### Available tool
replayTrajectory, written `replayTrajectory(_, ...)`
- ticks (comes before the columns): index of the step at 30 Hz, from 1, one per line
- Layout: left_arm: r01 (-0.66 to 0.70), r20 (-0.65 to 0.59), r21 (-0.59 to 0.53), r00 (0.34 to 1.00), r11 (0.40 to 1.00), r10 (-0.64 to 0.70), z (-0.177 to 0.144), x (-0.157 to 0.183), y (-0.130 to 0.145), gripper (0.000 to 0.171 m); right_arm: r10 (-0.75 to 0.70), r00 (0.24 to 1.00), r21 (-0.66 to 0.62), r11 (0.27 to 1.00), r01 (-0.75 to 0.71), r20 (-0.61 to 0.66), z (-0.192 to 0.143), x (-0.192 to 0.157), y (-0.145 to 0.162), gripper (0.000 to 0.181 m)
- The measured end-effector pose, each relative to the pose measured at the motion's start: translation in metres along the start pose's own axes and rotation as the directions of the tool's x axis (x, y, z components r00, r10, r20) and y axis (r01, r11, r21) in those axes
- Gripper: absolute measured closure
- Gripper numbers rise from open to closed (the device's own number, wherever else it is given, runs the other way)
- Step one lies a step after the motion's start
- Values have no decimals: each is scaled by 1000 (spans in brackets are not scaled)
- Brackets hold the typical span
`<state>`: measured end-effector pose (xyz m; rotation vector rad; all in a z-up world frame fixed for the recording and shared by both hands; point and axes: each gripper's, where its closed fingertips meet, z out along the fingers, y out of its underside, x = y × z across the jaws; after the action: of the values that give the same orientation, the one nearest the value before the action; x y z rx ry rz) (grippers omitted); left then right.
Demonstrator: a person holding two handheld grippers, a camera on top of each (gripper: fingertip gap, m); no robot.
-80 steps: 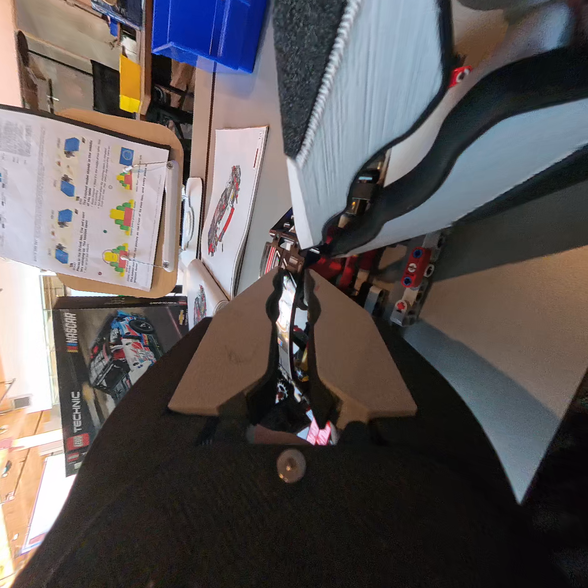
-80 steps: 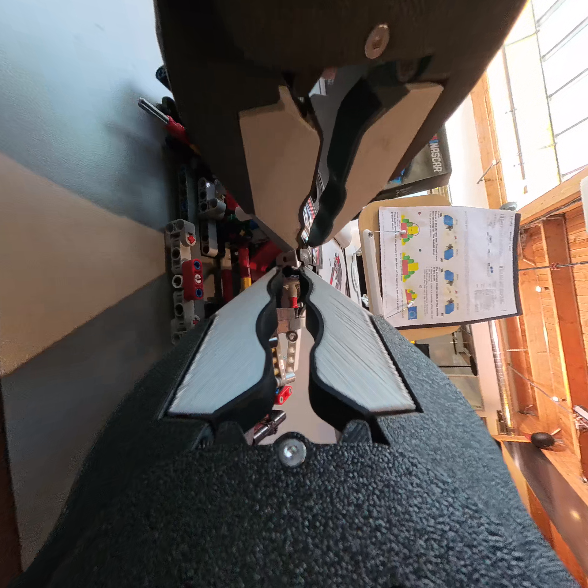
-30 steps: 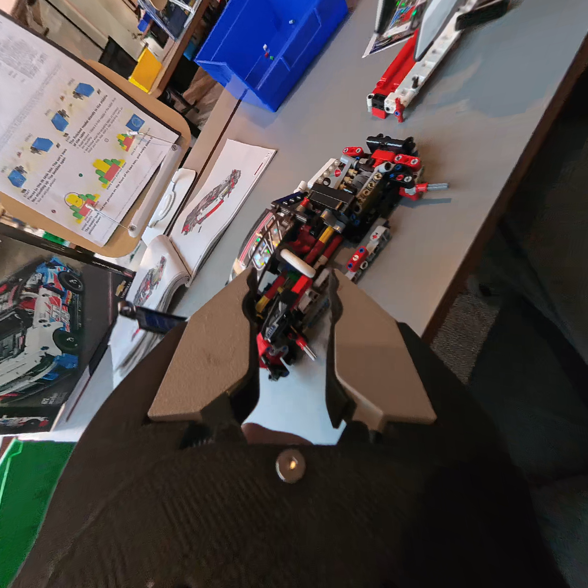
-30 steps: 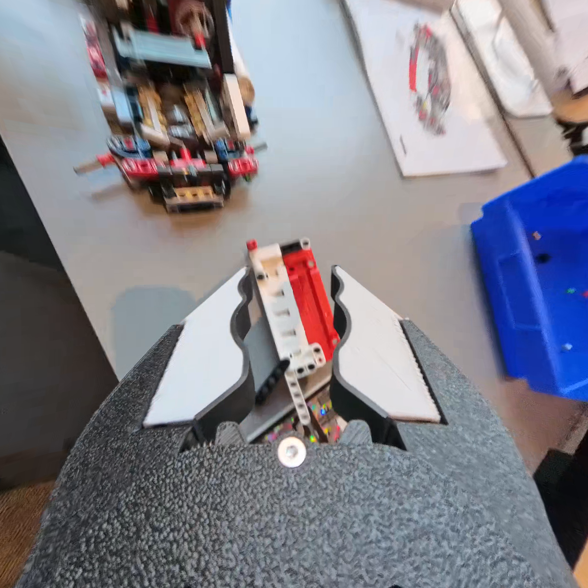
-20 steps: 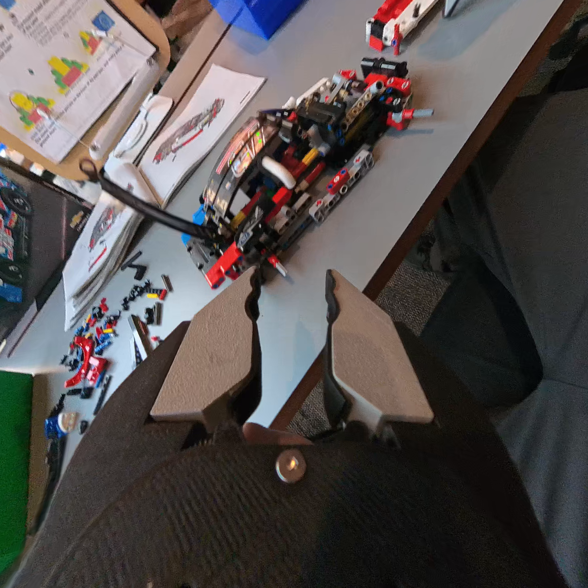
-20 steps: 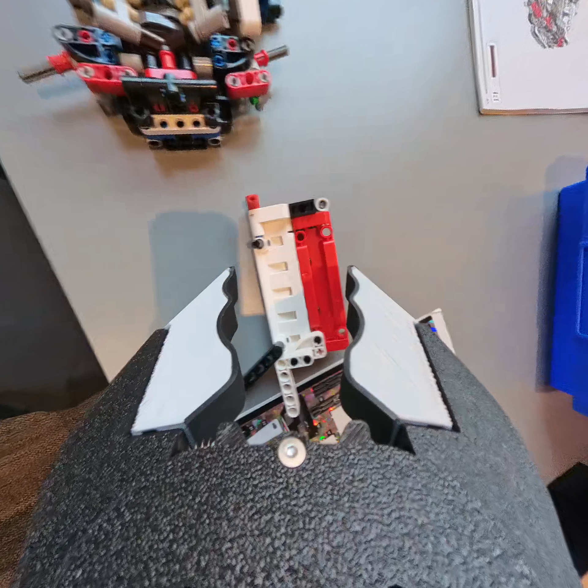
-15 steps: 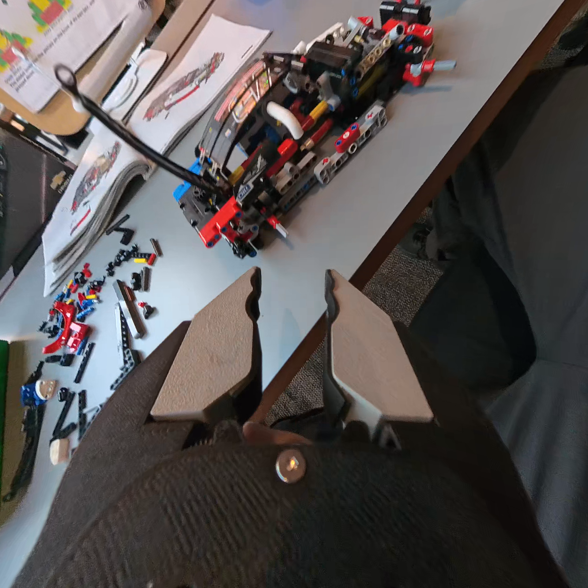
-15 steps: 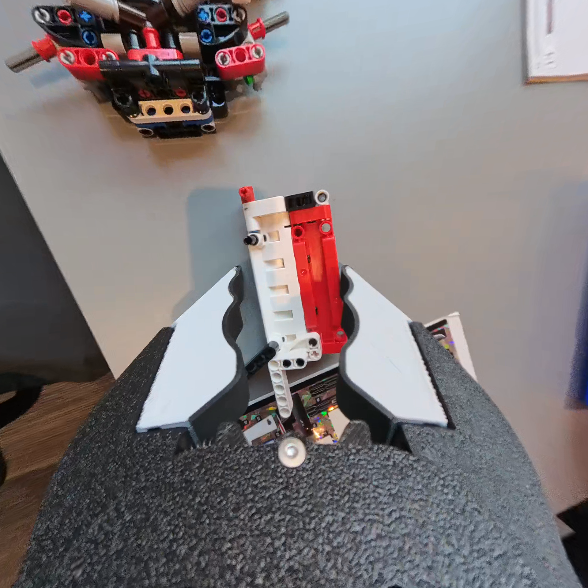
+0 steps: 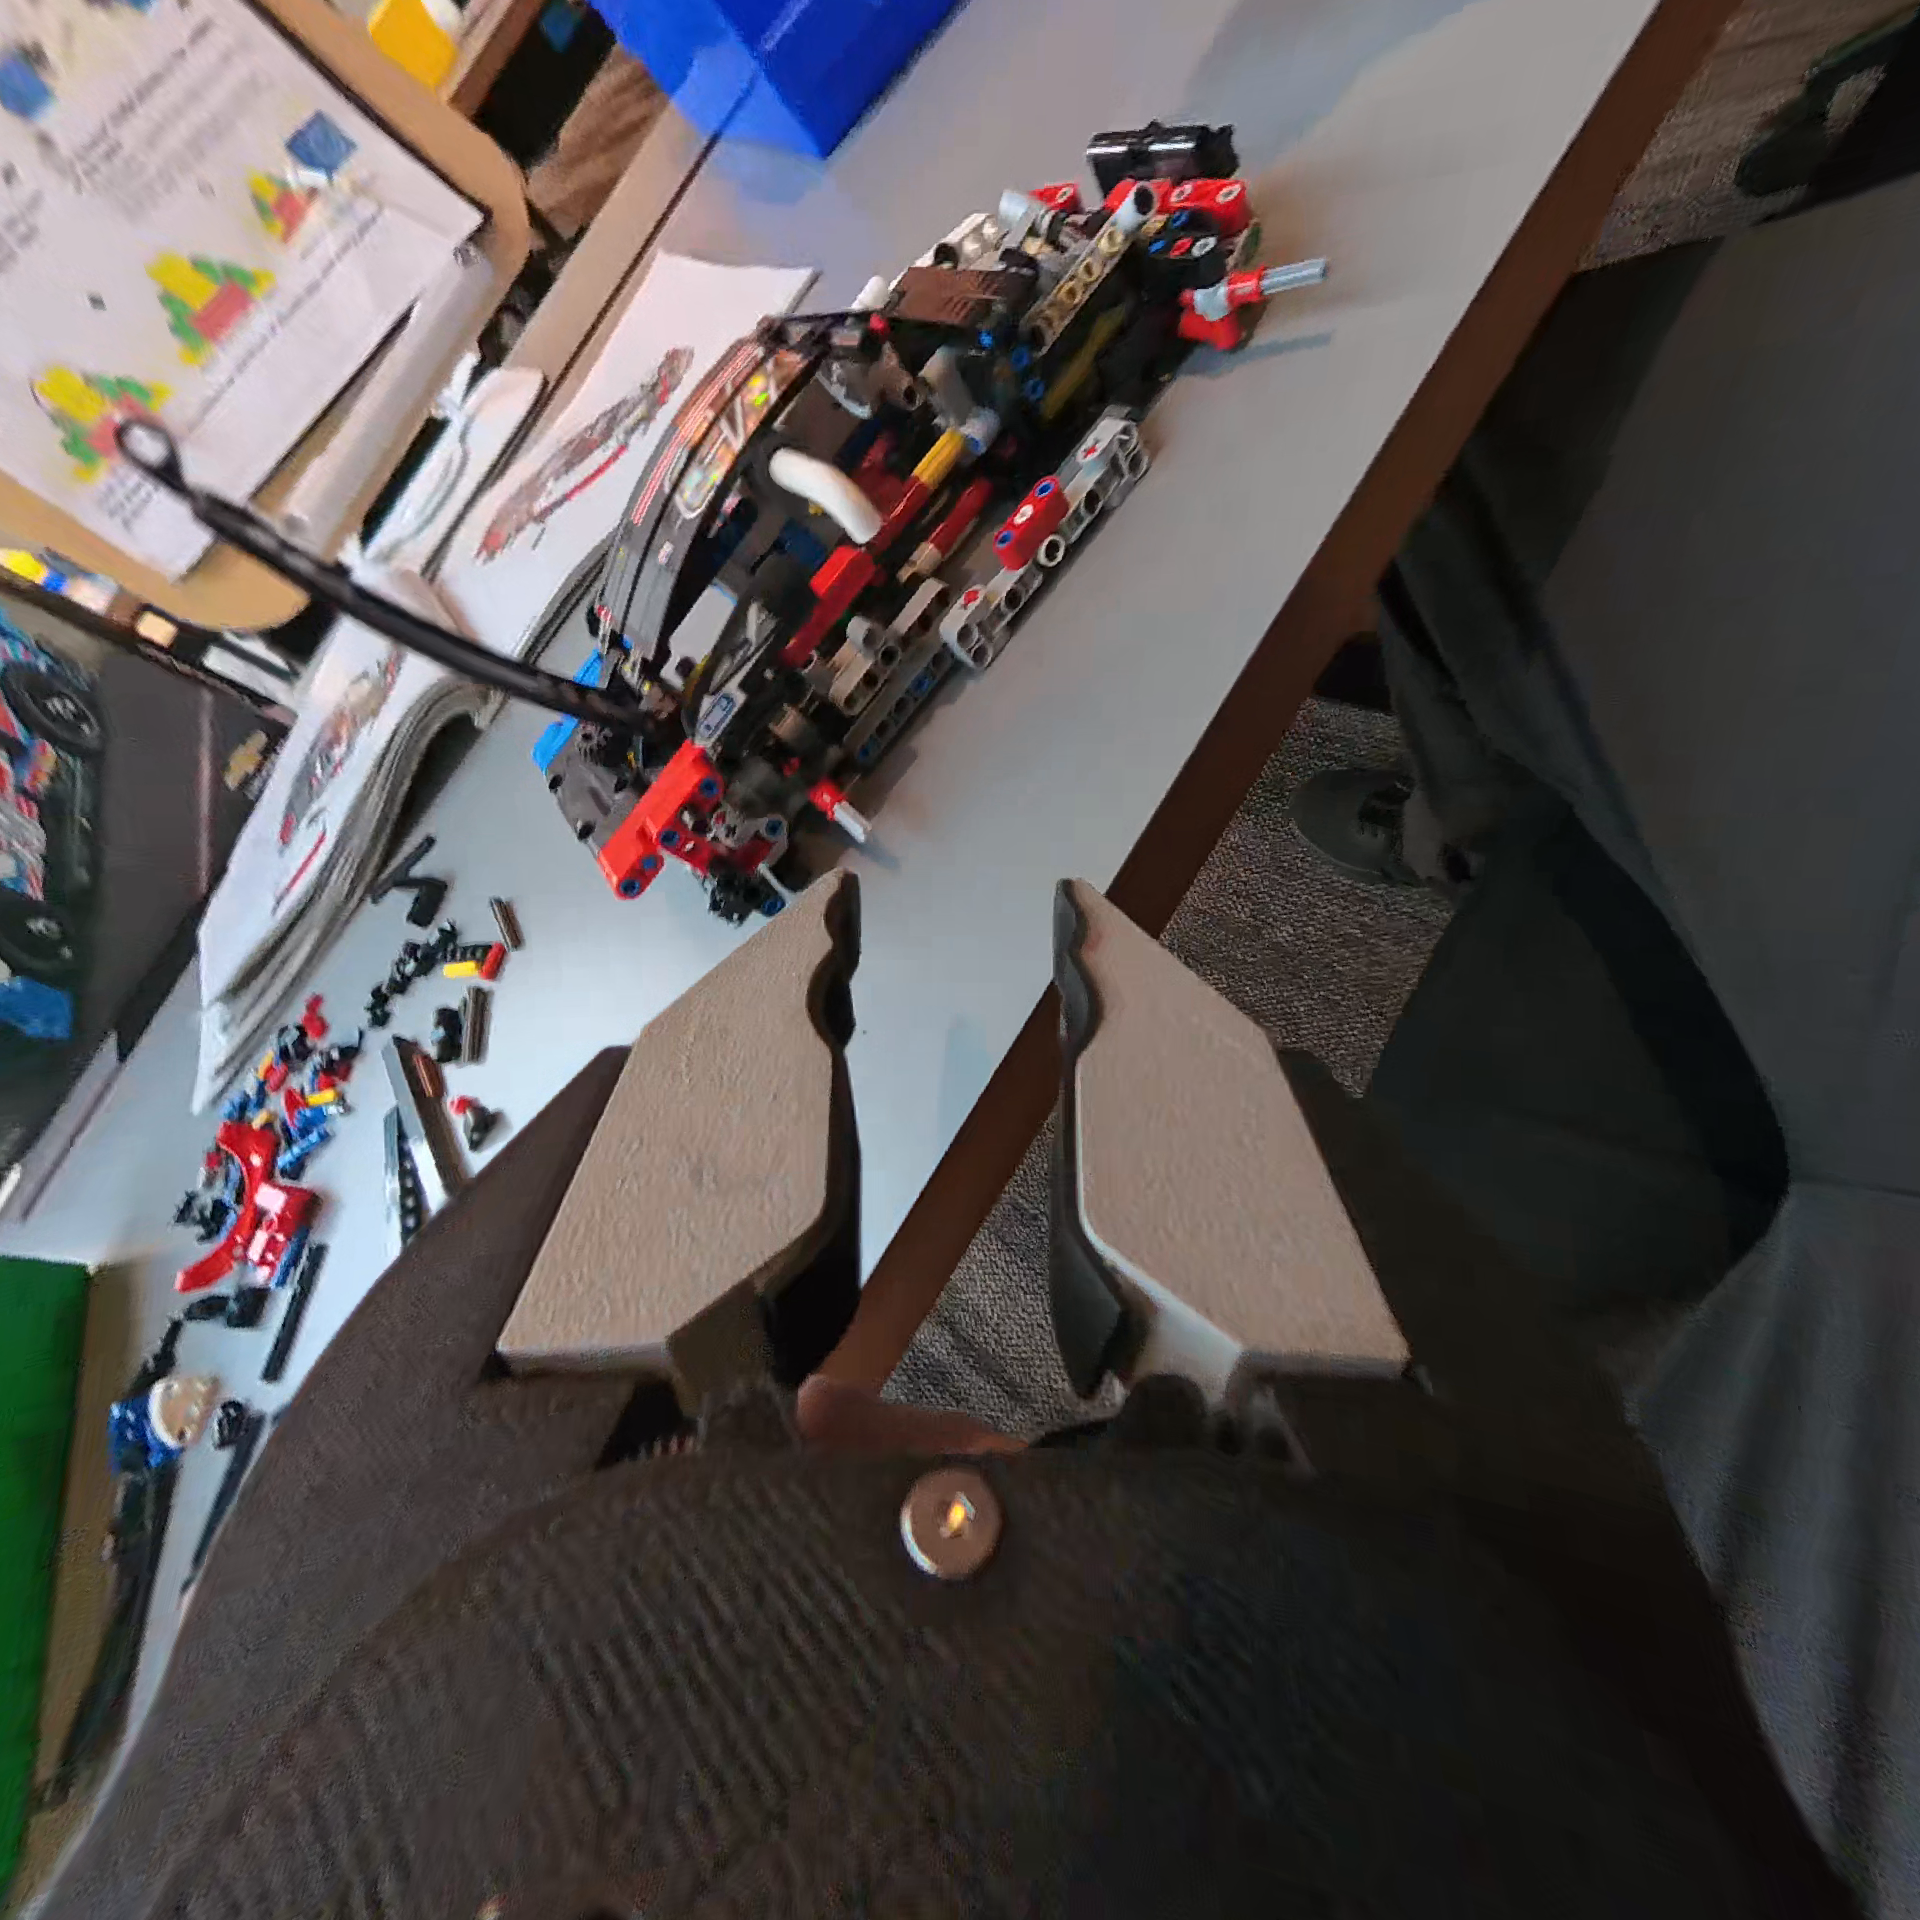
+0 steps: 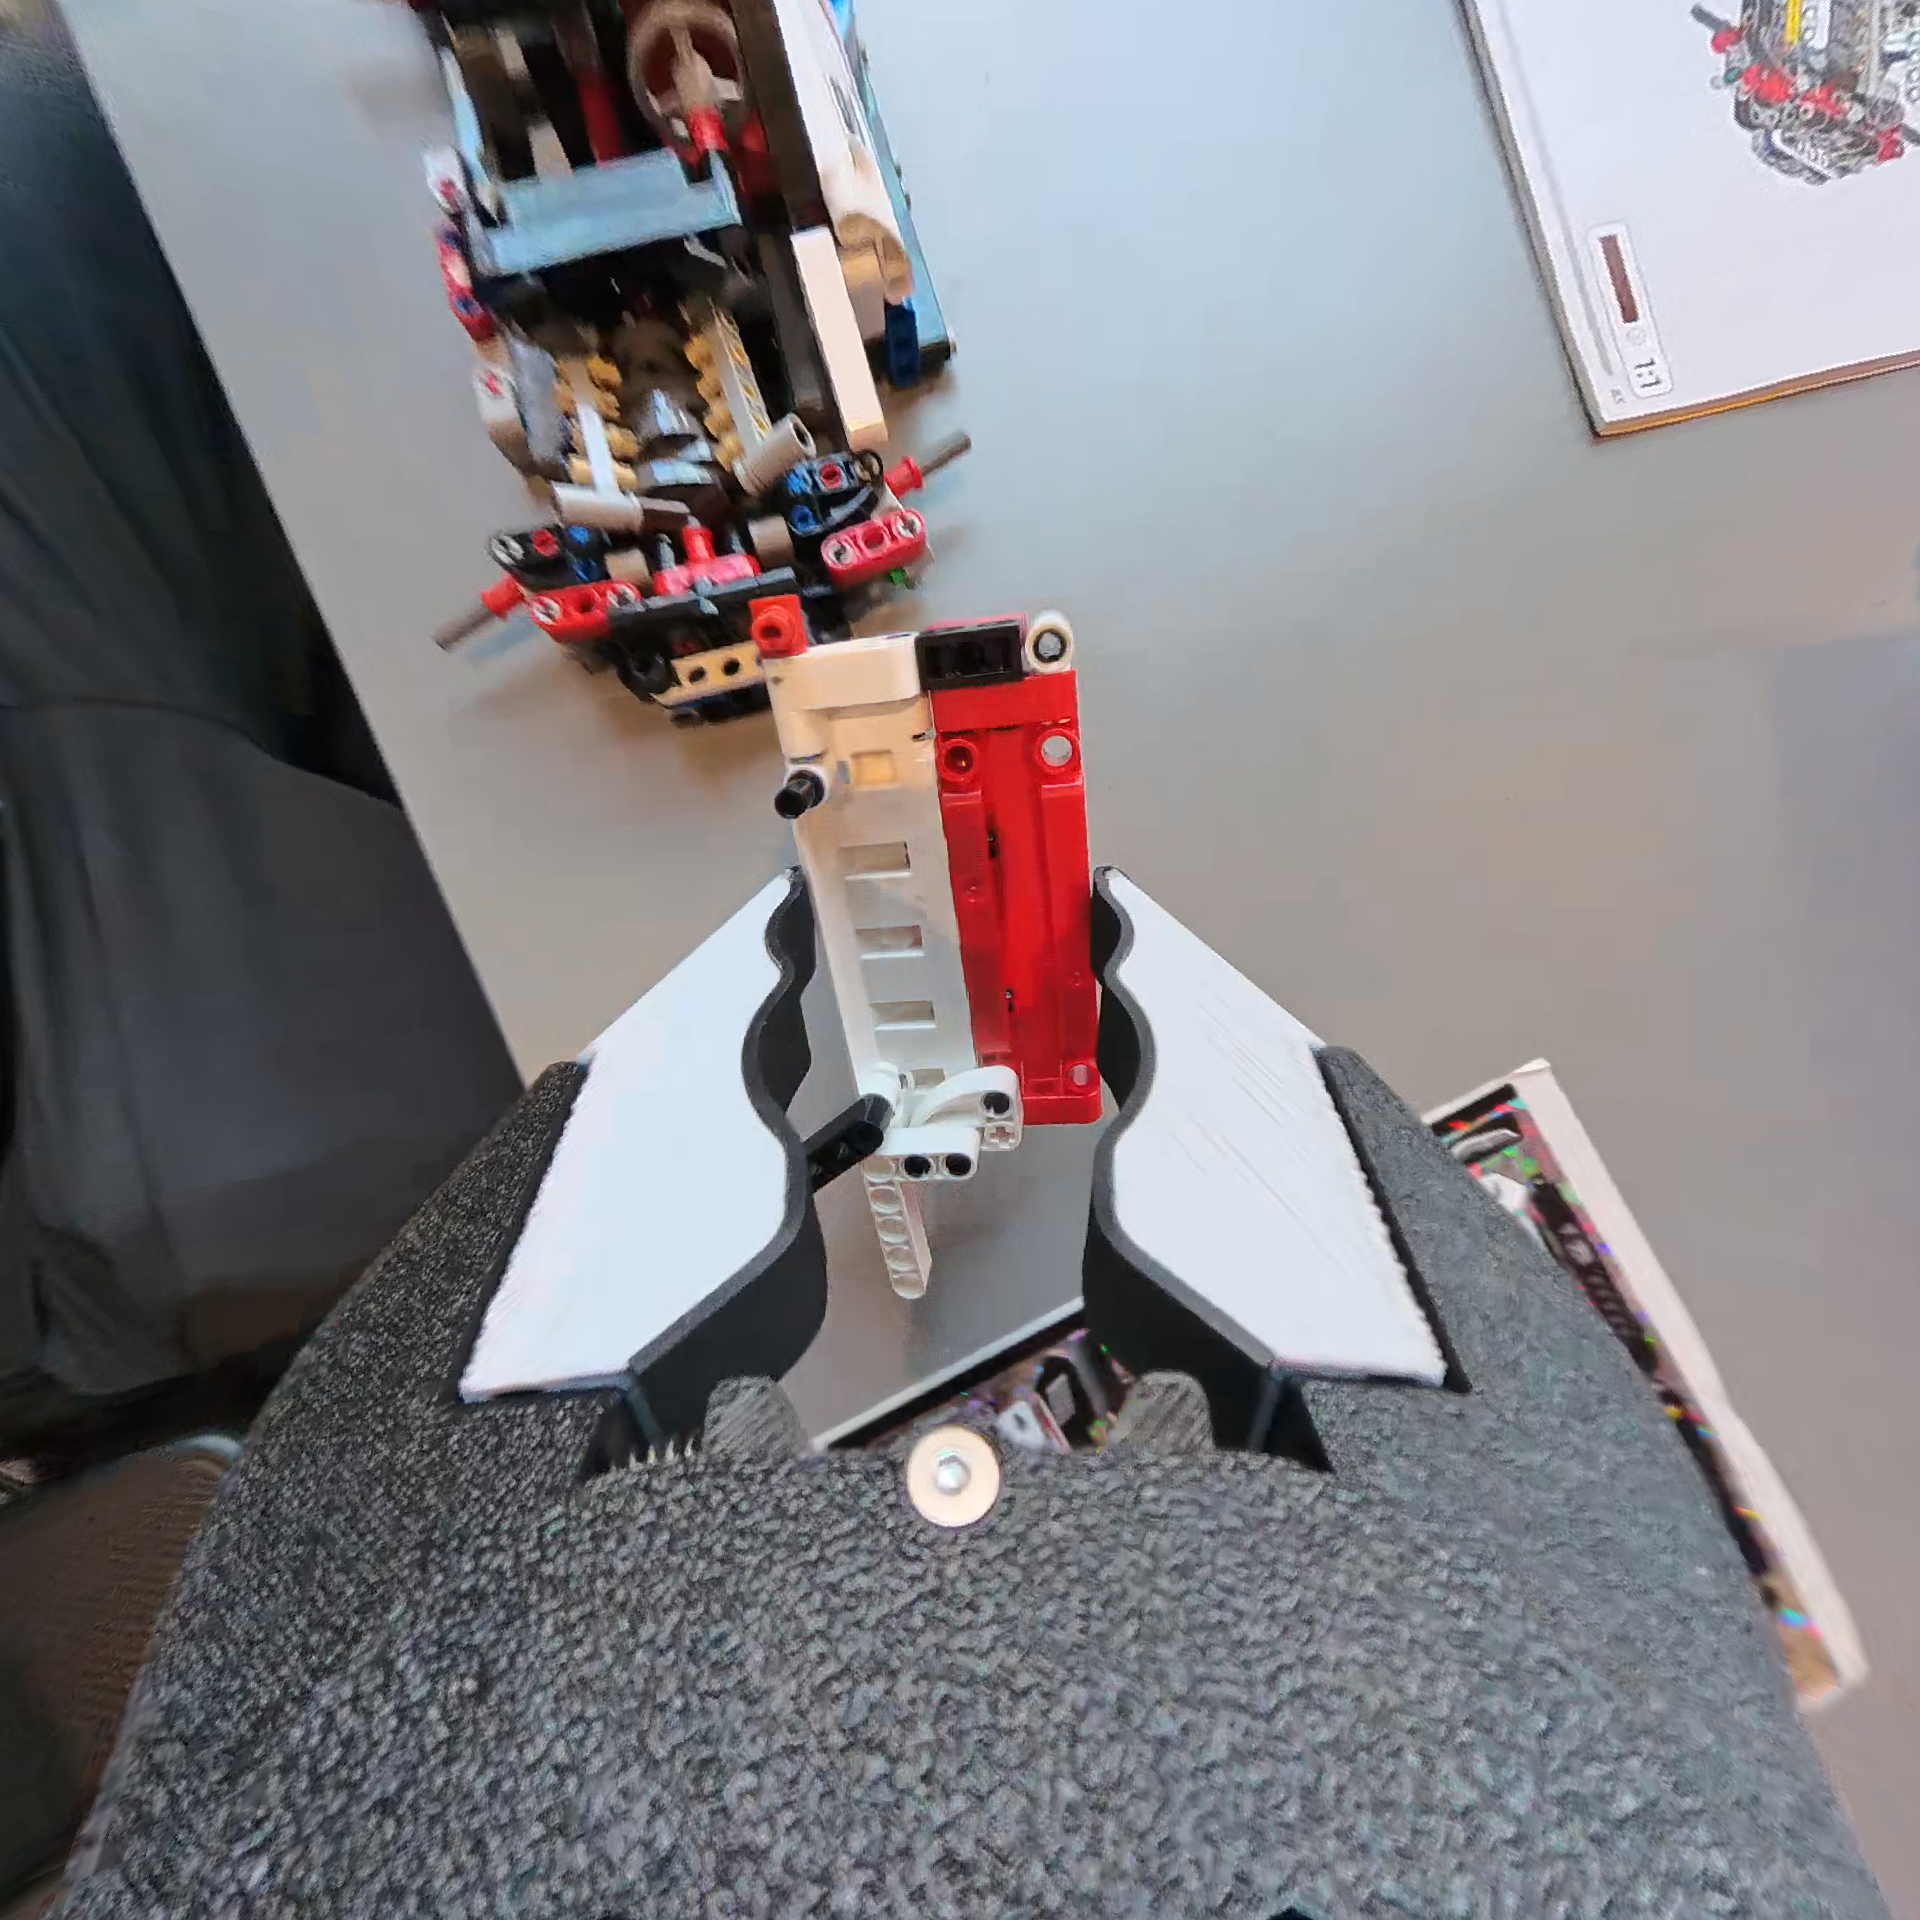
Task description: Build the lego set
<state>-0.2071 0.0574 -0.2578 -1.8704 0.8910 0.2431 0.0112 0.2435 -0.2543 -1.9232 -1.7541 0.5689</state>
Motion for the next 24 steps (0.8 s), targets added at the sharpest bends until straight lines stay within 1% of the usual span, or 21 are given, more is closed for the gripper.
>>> replayTrajectory(3,-37,-21,26,999,999,37,7,9,-11,137,82,993,73,993,-88,80,-6,-14,-12,130)
replayTrajectory(6,-60,-48,66,997,996,63,13,19,-29,137,121,971,139,979,-151,207,-12,-41,-28,130)
replayTrajectory(8,-52,-74,113,995,992,60,18,26,-47,137,118,949,173,969,-174,292,-15,-63,-38,130)
replayTrajectory(11,6,-140,182,990,983,20,25,36,-78,134,113,898,199,956,-214,425,-17,-98,-51,130)
replayTrajectory(14,36,-178,228,984,973,6,32,41,-102,130,94,833,194,953,-234,545,-15,-135,-59,130)
replayTrajectory(17,54,-204,256,979,965,-1,34,40,-118,124,90,766,165,954,-249,636,-9,-166,-61,130)
replayTrajectory(21,97,-315,302,949,949,3,24,49,-129,111,85,687,116,964,-241,721,-1,-203,-60,130)
replayTrajectory(23,88,-398,312,916,946,46,15,61,-127,110,77,647,103,966,-236,758,3,-219,-60,130)
replayTrajectory(24,76,-419,321,905,944,70,11,65,-125,110,76,629,96,967,-235,774,4,-226,-60,130)
